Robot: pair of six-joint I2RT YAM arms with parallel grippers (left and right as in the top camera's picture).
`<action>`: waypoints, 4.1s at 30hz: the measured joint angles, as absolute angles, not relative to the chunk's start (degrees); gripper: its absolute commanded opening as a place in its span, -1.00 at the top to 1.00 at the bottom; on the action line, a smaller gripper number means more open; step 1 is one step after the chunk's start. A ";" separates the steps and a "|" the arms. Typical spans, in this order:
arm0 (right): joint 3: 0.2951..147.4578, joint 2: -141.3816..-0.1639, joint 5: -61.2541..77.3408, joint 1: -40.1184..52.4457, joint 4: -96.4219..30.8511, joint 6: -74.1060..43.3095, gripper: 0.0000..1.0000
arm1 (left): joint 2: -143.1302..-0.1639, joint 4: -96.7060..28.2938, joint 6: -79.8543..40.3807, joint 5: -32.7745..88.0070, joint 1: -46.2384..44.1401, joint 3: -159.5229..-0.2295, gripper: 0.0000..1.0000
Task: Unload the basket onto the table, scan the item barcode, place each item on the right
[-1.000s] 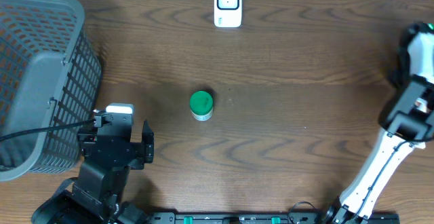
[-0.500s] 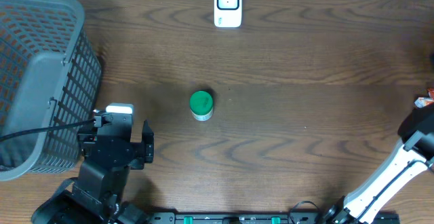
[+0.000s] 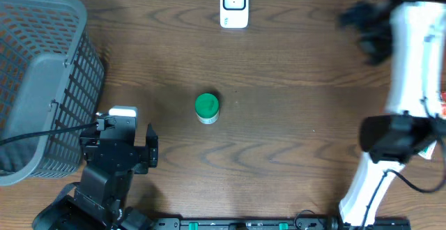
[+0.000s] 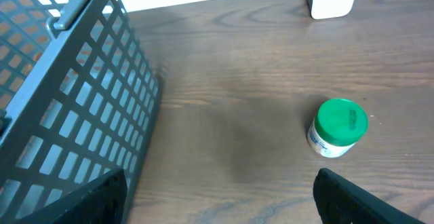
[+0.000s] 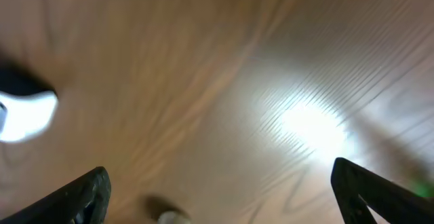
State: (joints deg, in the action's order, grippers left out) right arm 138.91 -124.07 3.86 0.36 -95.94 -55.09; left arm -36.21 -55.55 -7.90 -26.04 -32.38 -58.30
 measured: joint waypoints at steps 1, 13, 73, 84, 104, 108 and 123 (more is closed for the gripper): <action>137.88 -124.38 3.97 3.36 -95.09 -57.30 -0.98 | -36.21 -55.57 -7.90 -26.06 -32.38 -58.30 -0.76; 136.22 -125.16 -1.50 35.55 -85.56 -82.85 -0.99 | -36.21 -55.57 -7.90 -26.04 -32.38 -58.30 -0.76; 135.68 -143.24 -10.48 44.38 -93.19 -32.03 -0.34 | -36.21 -55.57 -7.90 -26.04 -32.38 -58.30 -0.76; 135.66 -143.76 -16.56 44.45 -92.29 -19.88 -0.99 | -36.21 -55.57 -7.90 -26.06 -32.38 -58.30 -0.76; 135.57 -135.28 -5.15 41.98 -96.40 -47.92 -0.98 | -36.21 -55.57 -7.90 -26.04 -32.38 -58.30 -0.76; 135.66 -132.70 -3.29 39.38 -96.47 -58.19 -0.98 | -36.21 -55.57 -7.90 -26.06 -32.38 -58.30 -0.76; 135.24 -133.71 0.23 37.74 -92.01 -78.83 -0.98 | -36.21 -55.57 -7.90 -26.06 -32.38 -58.30 -0.76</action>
State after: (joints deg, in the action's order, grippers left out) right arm 135.24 -133.71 0.23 37.74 -92.01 -78.83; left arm -36.21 -55.57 -7.90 -26.06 -32.38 -58.30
